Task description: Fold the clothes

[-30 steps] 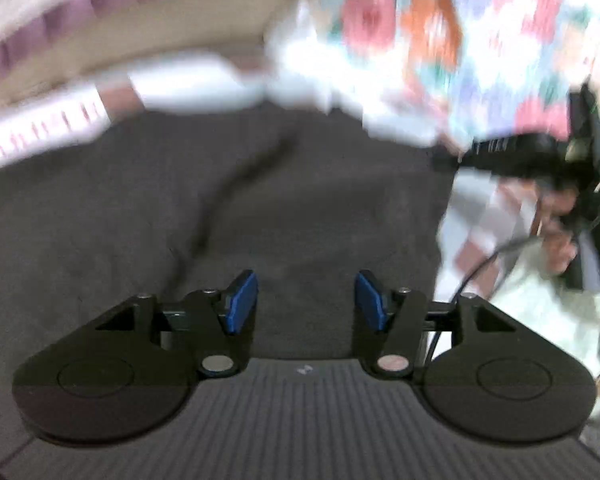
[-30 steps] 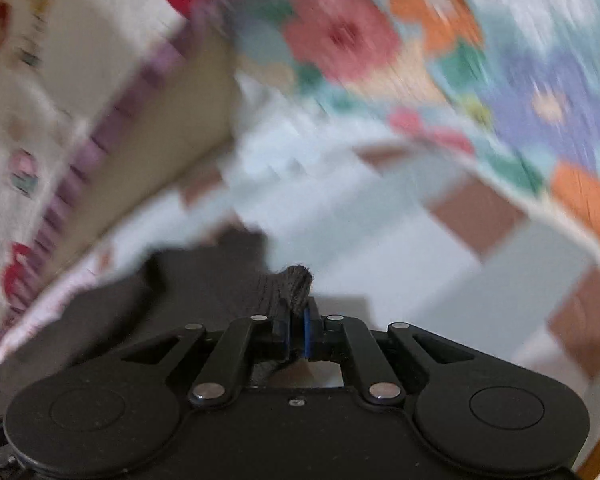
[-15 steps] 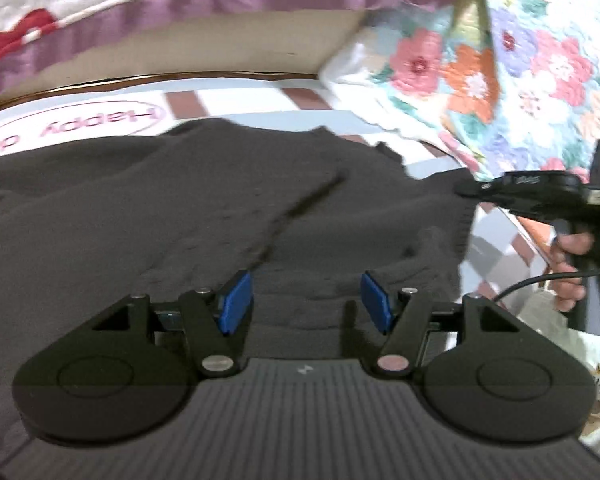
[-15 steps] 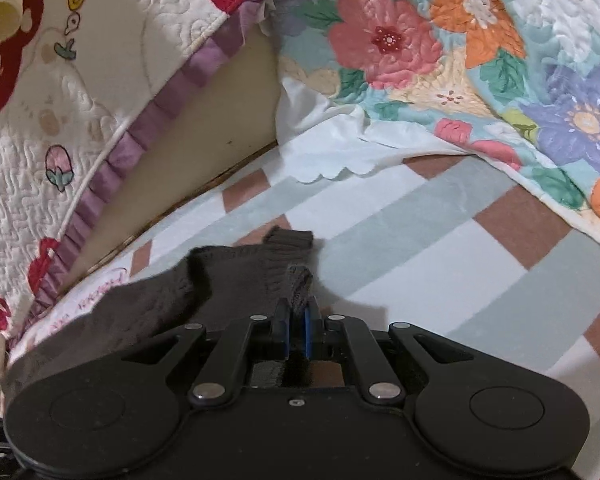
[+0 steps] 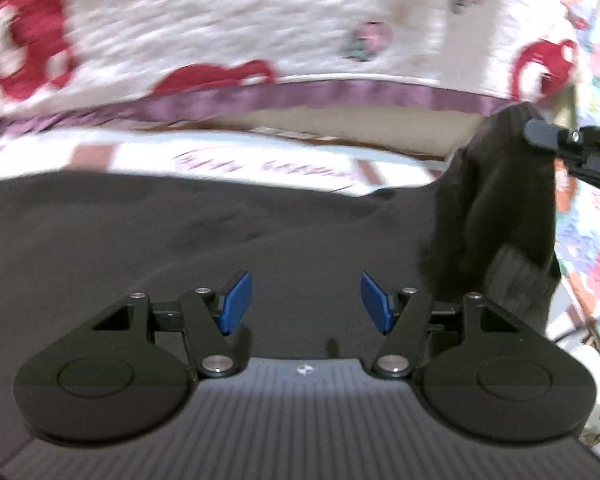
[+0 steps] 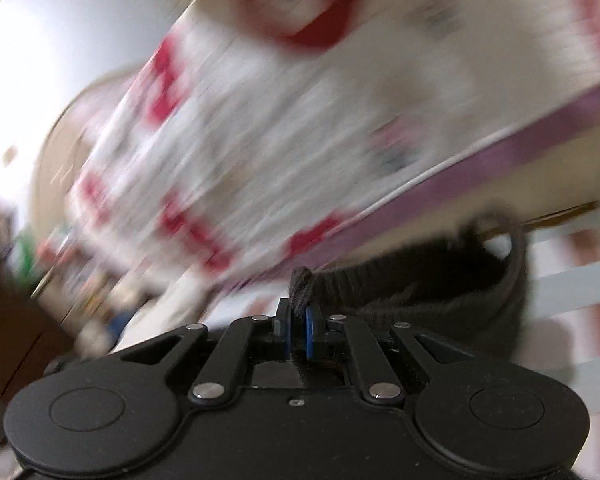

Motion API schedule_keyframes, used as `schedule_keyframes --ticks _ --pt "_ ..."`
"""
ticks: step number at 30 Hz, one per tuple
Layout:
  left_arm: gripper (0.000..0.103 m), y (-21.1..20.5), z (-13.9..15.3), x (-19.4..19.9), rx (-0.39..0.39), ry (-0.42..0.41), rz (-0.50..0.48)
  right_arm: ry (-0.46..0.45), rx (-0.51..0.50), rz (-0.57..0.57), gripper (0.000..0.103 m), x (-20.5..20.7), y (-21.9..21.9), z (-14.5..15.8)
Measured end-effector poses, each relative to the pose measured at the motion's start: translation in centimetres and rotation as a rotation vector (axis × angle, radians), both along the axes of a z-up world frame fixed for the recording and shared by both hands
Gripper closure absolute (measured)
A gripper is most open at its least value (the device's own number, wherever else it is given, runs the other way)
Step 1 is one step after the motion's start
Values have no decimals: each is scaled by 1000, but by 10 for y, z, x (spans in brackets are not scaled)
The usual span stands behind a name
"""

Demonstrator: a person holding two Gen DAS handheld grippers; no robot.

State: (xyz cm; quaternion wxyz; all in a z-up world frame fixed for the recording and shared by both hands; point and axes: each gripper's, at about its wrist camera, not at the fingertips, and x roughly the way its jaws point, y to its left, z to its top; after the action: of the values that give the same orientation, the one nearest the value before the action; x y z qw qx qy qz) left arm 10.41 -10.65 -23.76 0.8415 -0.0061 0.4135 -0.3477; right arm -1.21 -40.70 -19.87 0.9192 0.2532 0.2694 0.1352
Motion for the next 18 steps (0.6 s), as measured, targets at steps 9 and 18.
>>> schedule_keyframes --ticks 9,18 --pt "43 63 -39 -3 -70 131 162 256 -129 202 76 53 112 -80" --pt "42 62 -52 -3 -253 266 131 256 -262 67 57 -32 49 -78"
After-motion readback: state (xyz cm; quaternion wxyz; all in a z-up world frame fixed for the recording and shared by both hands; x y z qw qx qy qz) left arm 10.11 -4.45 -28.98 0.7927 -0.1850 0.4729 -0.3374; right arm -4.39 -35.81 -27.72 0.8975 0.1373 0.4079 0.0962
